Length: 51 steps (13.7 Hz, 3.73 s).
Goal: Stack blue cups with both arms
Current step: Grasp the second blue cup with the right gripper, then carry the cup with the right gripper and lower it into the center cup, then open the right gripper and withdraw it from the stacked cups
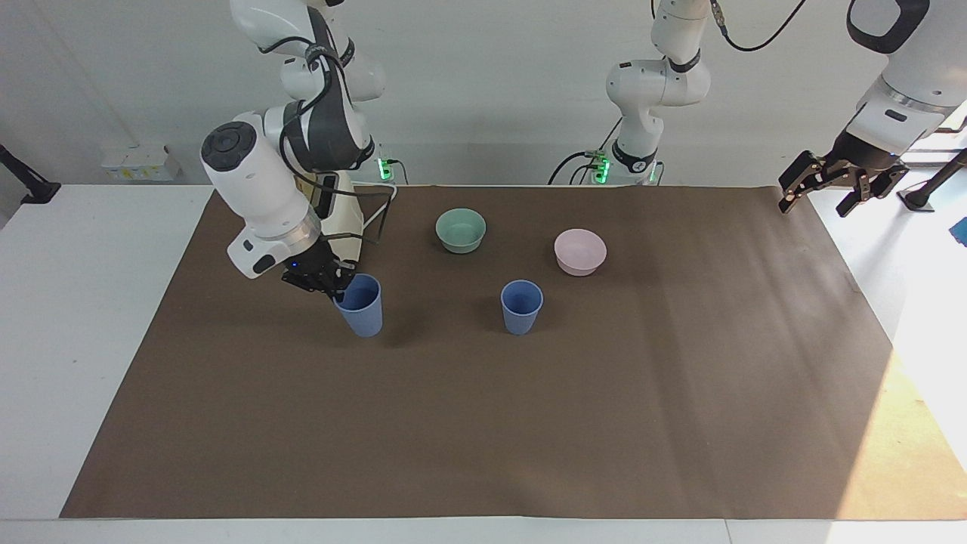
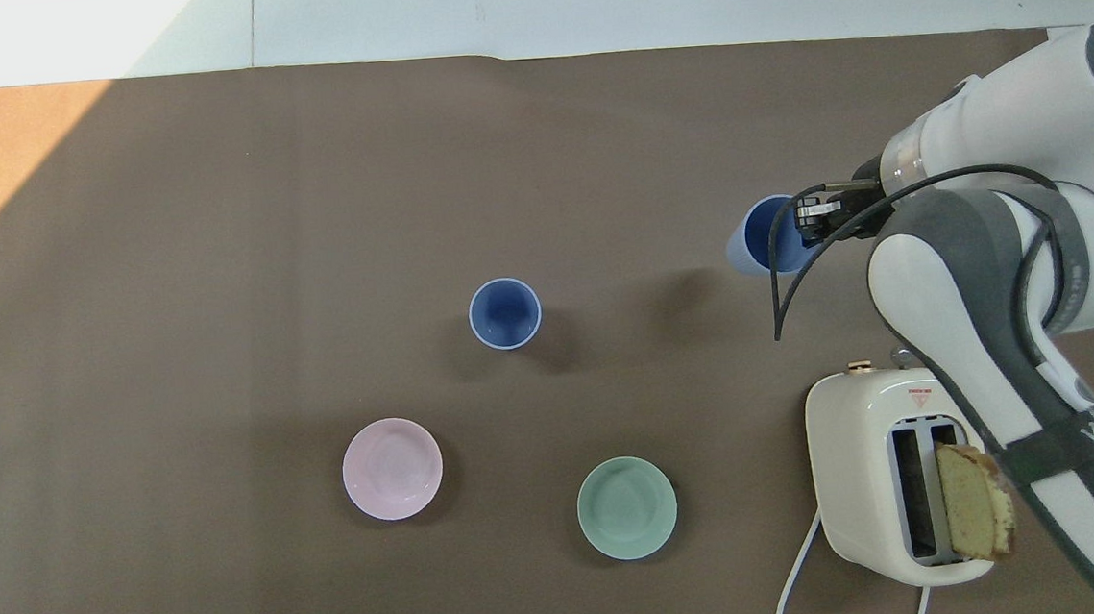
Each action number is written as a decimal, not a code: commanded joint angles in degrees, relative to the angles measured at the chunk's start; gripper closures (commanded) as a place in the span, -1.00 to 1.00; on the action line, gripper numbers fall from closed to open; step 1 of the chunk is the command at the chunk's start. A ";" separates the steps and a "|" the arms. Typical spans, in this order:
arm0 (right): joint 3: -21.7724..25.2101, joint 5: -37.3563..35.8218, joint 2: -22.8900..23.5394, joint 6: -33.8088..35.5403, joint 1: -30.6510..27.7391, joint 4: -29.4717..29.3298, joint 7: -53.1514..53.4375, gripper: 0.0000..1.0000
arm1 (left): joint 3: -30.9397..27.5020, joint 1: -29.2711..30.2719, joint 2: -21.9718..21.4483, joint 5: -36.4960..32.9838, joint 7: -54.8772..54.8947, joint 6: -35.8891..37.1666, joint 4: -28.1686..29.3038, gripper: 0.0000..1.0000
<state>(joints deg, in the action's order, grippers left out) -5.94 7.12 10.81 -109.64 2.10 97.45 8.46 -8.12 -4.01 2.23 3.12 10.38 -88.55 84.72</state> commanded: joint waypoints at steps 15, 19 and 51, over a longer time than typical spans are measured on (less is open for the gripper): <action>-0.21 -1.05 7.99 4.70 24.95 -16.42 34.16 1.00 | 7.51 6.73 -0.73 -1.10 0.34 0.57 0.80 -1.00; -0.47 -2.02 8.52 1.80 24.71 -15.71 34.43 1.00 | 7.07 7.43 -0.82 -1.02 0.17 1.01 0.71 -1.00; 0.93 -10.63 -2.19 25.07 6.17 -23.36 0.52 -1.00 | 7.24 7.70 -1.96 -1.02 0.17 1.54 1.94 -1.00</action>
<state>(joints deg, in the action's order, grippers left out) -4.37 -1.07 9.20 -87.06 9.05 75.35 11.78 -1.26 3.38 1.67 3.02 10.40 -87.10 85.07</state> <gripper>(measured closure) 0.000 0.000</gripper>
